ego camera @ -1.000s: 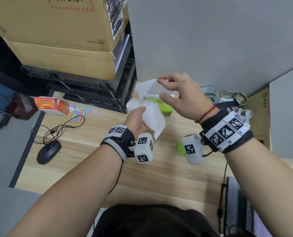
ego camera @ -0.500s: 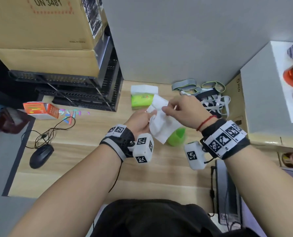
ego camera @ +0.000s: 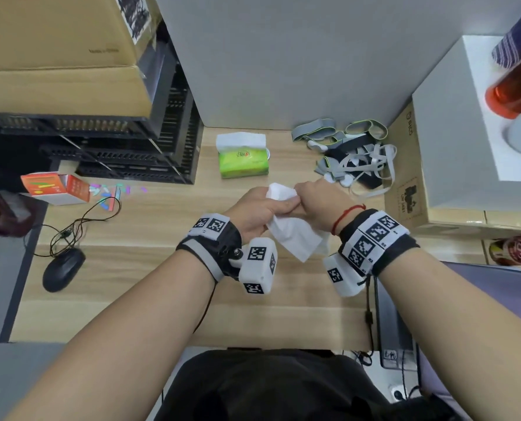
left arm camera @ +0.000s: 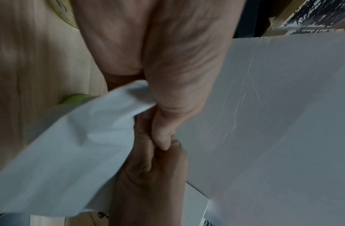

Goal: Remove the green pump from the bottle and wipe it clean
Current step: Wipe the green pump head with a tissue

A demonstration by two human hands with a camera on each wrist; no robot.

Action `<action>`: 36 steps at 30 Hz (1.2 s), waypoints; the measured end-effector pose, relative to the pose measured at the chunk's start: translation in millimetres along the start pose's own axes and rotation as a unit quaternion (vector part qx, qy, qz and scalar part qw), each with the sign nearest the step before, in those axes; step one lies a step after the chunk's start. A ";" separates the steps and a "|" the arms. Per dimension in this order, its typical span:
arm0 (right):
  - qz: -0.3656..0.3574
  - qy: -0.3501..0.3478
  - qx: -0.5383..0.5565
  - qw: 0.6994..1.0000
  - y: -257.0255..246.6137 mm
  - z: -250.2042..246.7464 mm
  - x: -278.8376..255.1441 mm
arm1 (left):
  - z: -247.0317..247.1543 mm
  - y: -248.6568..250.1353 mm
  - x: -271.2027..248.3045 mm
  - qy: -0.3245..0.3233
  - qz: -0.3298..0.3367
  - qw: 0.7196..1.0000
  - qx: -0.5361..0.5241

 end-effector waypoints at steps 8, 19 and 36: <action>-0.028 -0.111 0.072 0.991 7.6 23.1 -10.2 | -3.3 0.4 -5.0 -0.030 0.012 0.998 0.052; 0.048 0.075 0.147 0.985 88.2 -4.2 -8.6 | -79.2 -33.9 4.3 0.214 -0.036 0.954 0.209; 0.083 -0.033 0.210 0.974 86.8 54.0 16.2 | -1.8 -75.0 18.1 0.100 -0.146 0.984 0.007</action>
Point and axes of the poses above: each hand's wrist, its own x-axis towards the middle knuckle, its own z-axis out of the palm, y = z × x, the point moved 10 cm from there along x, towards the middle knuckle, and after that the axes turned 5 degrees about -y, right-handed, at the moved point
